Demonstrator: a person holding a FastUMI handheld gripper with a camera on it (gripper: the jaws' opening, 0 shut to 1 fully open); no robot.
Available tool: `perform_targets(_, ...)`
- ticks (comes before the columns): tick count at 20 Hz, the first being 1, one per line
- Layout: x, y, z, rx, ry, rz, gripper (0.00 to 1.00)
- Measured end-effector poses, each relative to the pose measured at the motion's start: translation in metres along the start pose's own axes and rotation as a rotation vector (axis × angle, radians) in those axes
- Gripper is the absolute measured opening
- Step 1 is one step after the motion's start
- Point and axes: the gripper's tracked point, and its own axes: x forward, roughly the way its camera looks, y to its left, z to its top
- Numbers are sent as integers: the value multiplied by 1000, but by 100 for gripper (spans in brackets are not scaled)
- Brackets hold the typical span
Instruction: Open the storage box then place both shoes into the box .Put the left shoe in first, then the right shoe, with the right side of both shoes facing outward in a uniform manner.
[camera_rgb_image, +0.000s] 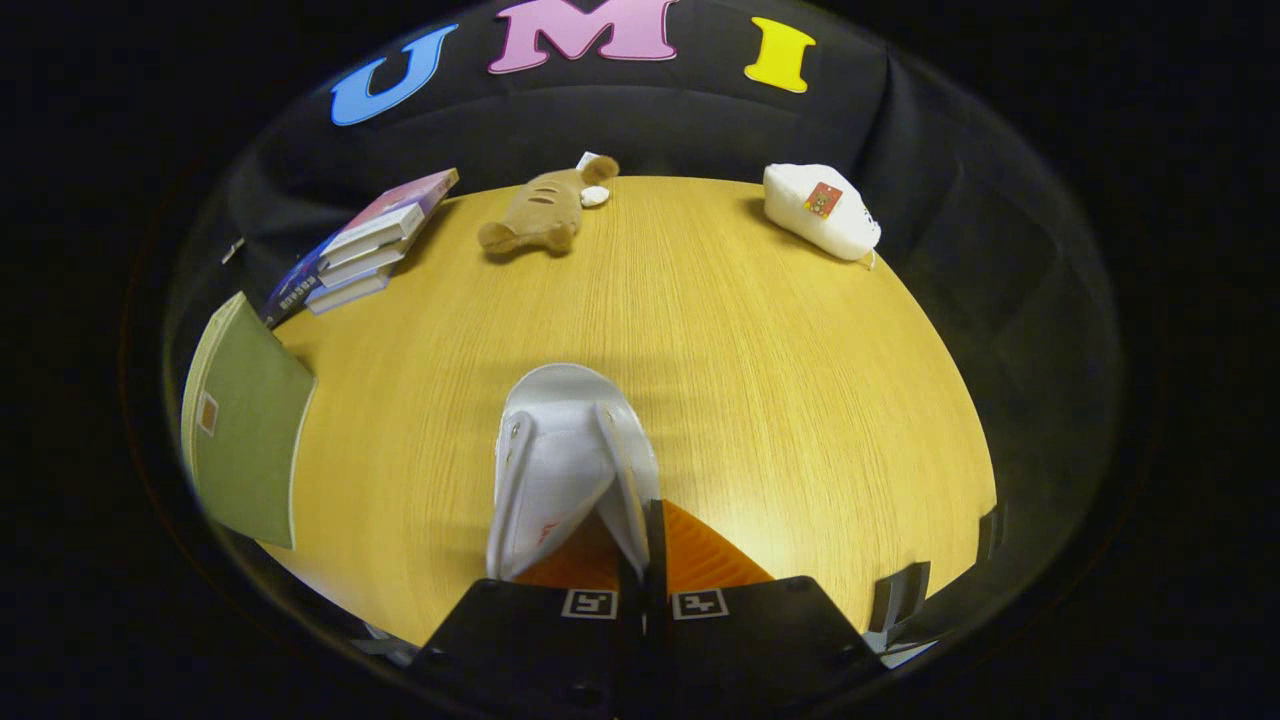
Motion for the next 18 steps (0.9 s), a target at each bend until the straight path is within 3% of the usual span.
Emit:
perform_targets(6, -69, 66, 52, 41, -48, 106, 5)
perform_targets(12, -131, 179, 98, 102, -40, 264, 5)
perform_targets(18, -159, 295, 114, 100, -6, 341, 5)
